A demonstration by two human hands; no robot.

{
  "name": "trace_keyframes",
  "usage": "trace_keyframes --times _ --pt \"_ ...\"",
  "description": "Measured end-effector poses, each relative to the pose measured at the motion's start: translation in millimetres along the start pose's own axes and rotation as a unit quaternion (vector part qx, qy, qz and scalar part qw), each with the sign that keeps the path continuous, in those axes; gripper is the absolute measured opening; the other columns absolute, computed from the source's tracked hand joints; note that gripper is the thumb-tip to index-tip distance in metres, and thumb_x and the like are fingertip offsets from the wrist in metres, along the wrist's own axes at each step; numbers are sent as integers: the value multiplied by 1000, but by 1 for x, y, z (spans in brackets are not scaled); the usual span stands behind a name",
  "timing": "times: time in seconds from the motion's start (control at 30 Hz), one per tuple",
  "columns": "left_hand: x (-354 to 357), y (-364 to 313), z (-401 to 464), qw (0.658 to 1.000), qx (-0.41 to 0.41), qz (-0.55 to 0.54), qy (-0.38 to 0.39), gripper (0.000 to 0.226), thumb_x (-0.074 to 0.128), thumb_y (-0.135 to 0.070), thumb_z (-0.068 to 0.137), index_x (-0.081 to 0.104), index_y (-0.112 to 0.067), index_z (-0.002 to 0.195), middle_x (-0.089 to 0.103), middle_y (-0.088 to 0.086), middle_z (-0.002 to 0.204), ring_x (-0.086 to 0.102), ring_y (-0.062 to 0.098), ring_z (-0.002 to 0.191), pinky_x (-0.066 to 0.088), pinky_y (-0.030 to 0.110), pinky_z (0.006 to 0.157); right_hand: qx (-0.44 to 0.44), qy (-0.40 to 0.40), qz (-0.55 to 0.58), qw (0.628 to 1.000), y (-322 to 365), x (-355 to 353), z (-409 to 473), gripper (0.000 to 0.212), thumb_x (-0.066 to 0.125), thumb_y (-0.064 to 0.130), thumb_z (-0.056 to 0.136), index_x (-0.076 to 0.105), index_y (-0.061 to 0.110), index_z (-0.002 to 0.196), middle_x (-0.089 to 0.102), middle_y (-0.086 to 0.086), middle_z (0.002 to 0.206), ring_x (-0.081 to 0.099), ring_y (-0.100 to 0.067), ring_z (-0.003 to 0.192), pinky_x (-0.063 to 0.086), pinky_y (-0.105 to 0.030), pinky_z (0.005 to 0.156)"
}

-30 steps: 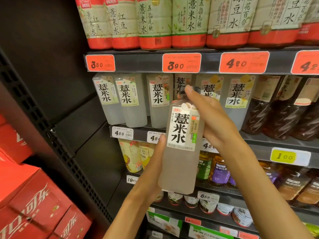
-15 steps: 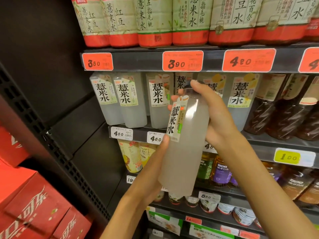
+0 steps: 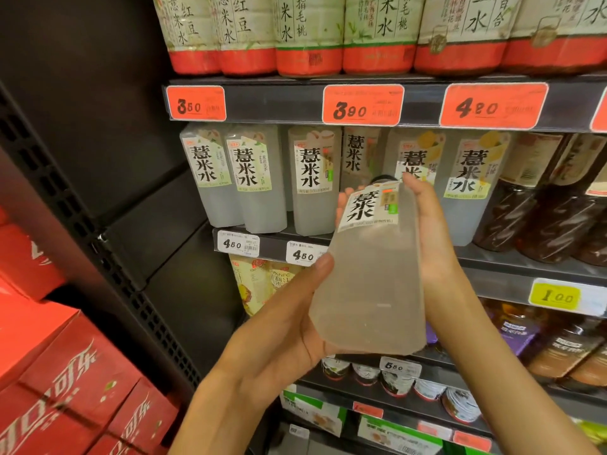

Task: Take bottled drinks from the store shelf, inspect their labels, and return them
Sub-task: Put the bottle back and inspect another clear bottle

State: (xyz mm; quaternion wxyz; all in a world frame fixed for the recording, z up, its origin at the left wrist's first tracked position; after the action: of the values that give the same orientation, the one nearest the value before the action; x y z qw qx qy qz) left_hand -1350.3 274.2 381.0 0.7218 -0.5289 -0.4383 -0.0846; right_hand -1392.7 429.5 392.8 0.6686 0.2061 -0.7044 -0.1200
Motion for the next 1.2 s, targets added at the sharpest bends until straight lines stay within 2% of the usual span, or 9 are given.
trace_keyframes --times 0.13,0.3,0.53,0.67,0.83,0.9,1.0,1.1,1.2 --pt "11 -5 3 995 -24 -94 16 73 86 -22 66 56 -13 131 65 23 117 68 37 97 59 46 71 30 -47 2 998 -12 -1 -4 68 57 46 84 47 0 134 68 -26 98 71 -35 77 58 -47 62" --pt "13 -5 1 994 -22 -105 -12 91 92 -18 53 53 -15 135 62 26 120 68 42 93 59 49 65 40 -76 9 996 -20 -4 -7 69 62 46 82 47 4 135 66 -25 112 71 -34 87 58 -48 68" --pt "6 -4 -11 1000 -3 -5 -8 63 83 -32 68 62 -16 125 66 15 119 66 30 104 58 40 77 4 -22 -54 998 -6 12 -6 77 68 51 72 54 5 132 68 -19 106 70 -30 88 58 -41 72" --pt "1 -3 -13 995 3 82 -50 61 82 -42 66 66 -19 120 68 9 116 66 22 105 56 33 78 -88 40 -144 985 10 31 -4 49 67 39 73 62 8 110 69 -15 100 67 -31 98 54 -42 86" --pt "-3 3 -12 950 47 281 -128 53 70 -61 67 67 -32 113 72 0 103 70 13 91 54 21 67 -91 120 -258 954 6 44 -7 55 73 42 72 60 9 115 63 -17 115 57 -38 118 38 -53 106" --pt "-6 1 -9 925 97 336 -146 61 69 -60 69 62 -29 120 71 0 109 69 15 97 55 22 70 -73 142 -271 949 2 43 -10 82 85 47 57 57 10 124 58 -20 124 51 -40 124 39 -54 105" --pt "-10 1 -3 901 139 381 -156 54 63 -51 73 57 -29 122 69 -4 114 66 13 104 54 21 76 -77 147 -283 945 -4 42 -12 93 89 45 48 55 11 127 59 -21 120 57 -38 114 49 -50 95" --pt "-19 -1 2 868 186 418 -194 65 65 -52 67 49 -32 127 65 -13 116 61 1 107 50 13 78 -160 106 -330 924 0 38 -14 74 81 36 56 57 14 123 64 -12 111 61 -30 106 50 -50 91" --pt "-22 1 8 816 208 495 -214 85 72 -54 61 26 -50 133 43 -37 126 44 -19 114 40 0 83 -266 95 -415 865 3 40 -21 51 72 36 64 61 27 113 69 2 103 64 -19 102 52 -41 87"
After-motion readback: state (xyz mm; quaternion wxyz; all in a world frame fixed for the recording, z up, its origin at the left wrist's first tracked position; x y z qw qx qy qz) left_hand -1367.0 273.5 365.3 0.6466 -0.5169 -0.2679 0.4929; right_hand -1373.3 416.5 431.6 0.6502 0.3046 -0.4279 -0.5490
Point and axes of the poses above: each hand's wrist, its own z-axis towards the middle knuckle, its own x-axis out of the palm, y = z × x, the point moved 3 cm from there along z, towards the middle knuckle
